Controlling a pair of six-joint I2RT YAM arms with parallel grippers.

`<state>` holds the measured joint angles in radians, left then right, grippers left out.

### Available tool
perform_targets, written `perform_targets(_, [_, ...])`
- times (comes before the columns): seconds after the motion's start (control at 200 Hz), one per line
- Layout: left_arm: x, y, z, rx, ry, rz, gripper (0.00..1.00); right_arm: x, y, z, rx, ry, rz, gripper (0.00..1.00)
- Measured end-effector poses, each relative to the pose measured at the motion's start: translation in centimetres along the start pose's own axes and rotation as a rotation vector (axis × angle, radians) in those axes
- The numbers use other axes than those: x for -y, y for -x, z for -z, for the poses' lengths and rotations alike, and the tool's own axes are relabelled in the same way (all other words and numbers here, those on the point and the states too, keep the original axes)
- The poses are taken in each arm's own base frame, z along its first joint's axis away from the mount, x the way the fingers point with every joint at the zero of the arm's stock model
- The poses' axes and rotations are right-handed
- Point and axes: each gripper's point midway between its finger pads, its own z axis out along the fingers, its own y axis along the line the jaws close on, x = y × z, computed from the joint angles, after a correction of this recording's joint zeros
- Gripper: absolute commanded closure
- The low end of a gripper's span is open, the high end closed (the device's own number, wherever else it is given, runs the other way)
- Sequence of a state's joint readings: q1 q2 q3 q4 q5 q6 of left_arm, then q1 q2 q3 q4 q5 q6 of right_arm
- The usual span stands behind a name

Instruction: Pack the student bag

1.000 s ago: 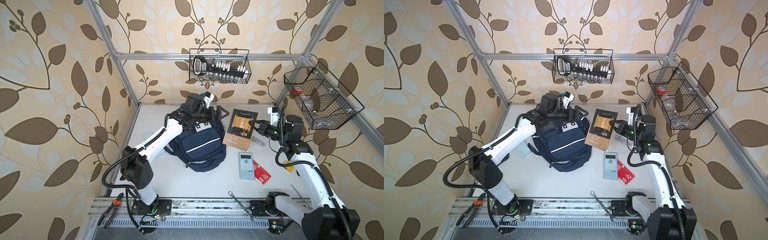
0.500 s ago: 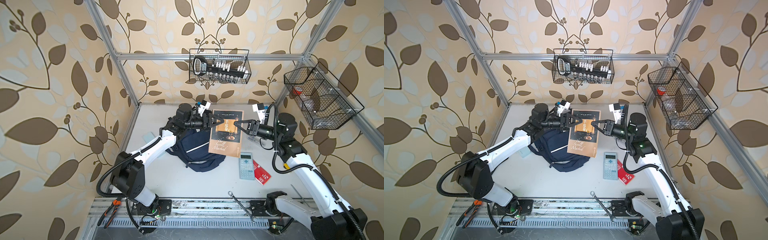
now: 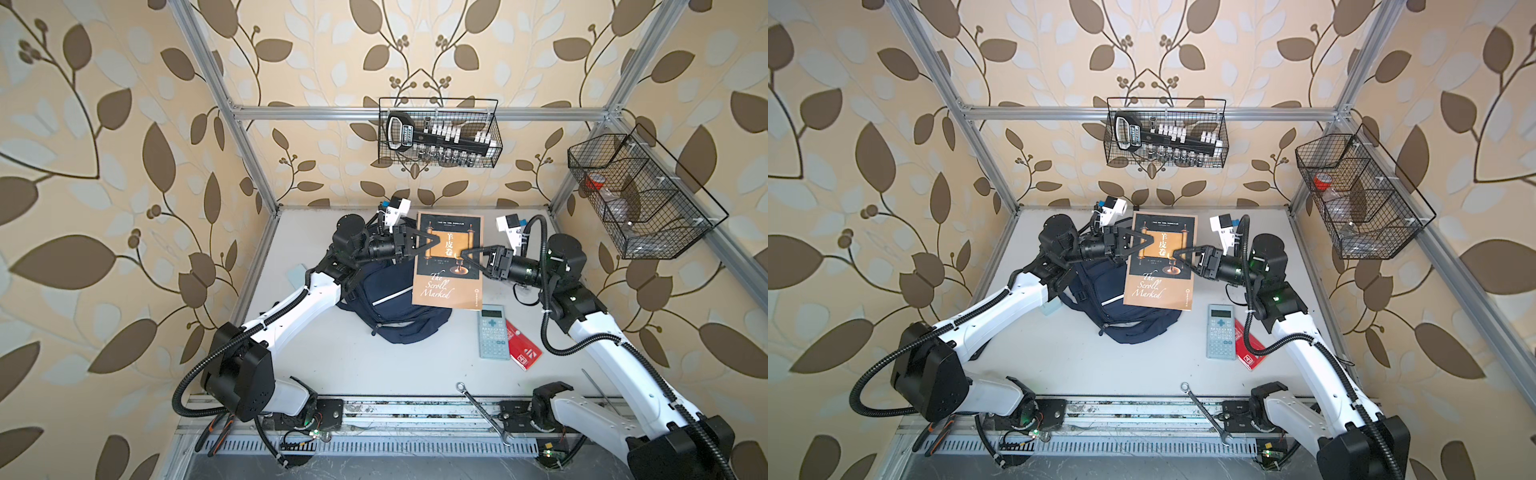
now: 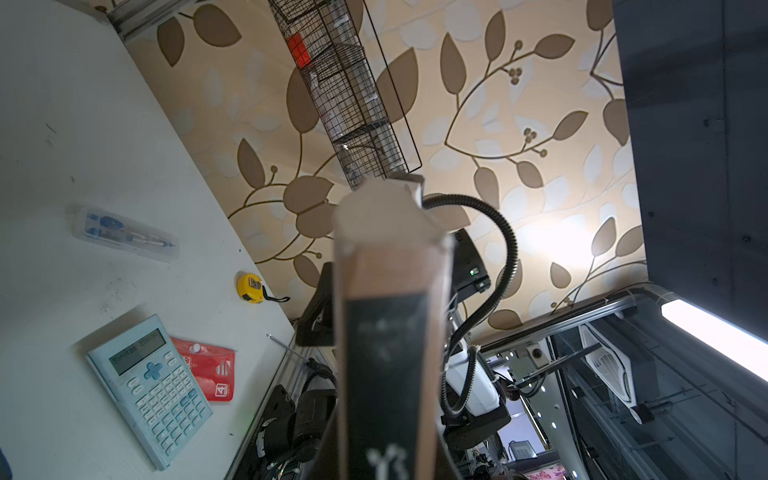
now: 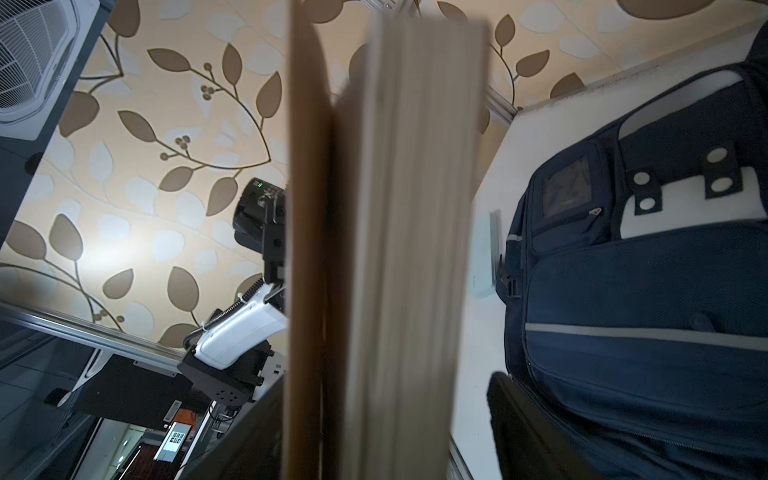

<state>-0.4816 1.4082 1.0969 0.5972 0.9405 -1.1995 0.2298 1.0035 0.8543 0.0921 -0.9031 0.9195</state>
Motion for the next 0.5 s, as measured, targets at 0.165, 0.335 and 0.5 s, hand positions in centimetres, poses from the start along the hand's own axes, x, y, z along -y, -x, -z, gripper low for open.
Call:
perform_targets(0.165, [0.6,0.9,0.4,0.02,-0.029,-0.004,1.0,-0.1,-2.3,0.9,-0.04,0.023,-0.006,0.42])
perform_targets(0.335, [0.5,1.0,0.3,0.011,-0.048,0.005,1.0,-1.9,-3.3,1.6,-0.063,0.076,0.028,0.72])
perform_targets(0.5, [0.2,0.9,0.0,-0.01,-0.066,0.029,1.0,-2.3,-3.4,1.5,-0.077,0.102,0.027,0.46])
